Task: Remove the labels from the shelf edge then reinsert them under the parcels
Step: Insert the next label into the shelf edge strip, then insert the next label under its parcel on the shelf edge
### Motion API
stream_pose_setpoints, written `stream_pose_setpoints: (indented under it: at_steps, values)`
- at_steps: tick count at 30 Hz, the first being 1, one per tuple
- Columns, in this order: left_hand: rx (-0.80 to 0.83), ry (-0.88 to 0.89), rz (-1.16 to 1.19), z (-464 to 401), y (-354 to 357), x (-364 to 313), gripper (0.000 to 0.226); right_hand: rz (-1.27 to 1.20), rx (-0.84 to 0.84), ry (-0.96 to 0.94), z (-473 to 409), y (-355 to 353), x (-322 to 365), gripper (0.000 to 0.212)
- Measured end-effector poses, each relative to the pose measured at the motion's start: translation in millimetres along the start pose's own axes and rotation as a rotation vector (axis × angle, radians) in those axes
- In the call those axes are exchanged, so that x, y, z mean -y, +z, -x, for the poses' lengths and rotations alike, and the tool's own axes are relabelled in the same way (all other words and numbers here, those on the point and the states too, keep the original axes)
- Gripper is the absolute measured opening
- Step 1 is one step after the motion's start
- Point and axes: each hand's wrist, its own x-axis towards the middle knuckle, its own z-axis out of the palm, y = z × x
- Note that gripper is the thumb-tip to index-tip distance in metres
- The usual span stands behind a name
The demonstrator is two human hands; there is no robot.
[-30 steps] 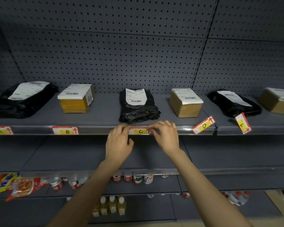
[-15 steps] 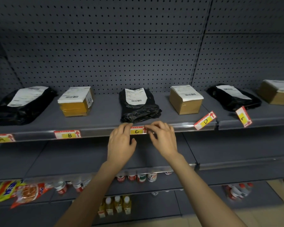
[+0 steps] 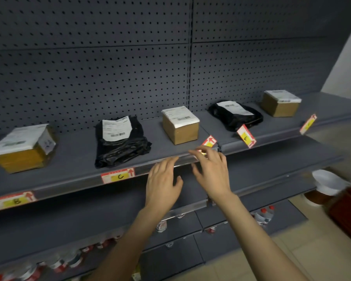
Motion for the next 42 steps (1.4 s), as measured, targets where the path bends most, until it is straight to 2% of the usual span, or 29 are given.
stream_pose_setpoints:
  at_steps: [4,8,16,21,24,31,36,42]
  values:
    - [0.012,-0.021,-0.015,-19.4,27.6,-24.0,0.055,0.013,-0.009,-0.015,-17.6,-10.3,-37.6,0.044]
    - [-0.018,-0.093,-0.033,-39.1,49.7,-45.9,0.053,0.023,-0.014,-0.124,-39.1,-15.3,-74.3,0.046]
    - [-0.182,-0.247,-0.057,-49.3,82.0,-74.1,0.045,-0.037,-0.002,-0.299,-68.3,-9.7,-126.0,0.031]
    - [-0.202,-0.302,-0.094,-43.1,86.6,-77.1,0.045,-0.147,0.089,-0.209,-67.9,-5.8,-140.4,0.007]
    - [-0.224,-0.329,-0.105,-41.5,83.3,-75.3,0.044,-0.163,0.171,-0.233,-68.5,1.3,-135.6,0.007]
    - [-0.219,-0.366,-0.172,-26.4,61.1,-51.7,0.044,-0.235,0.166,-0.177,-59.6,18.1,-103.7,0.004]
    - [-0.173,-0.336,-0.190,-26.2,52.9,-48.2,0.045,-0.236,0.121,-0.124,-52.0,19.2,-101.6,0.007]
    - [-0.166,-0.306,-0.194,-22.5,55.6,-46.0,0.051,-0.226,0.039,-0.101,-32.1,21.9,-102.9,0.021]
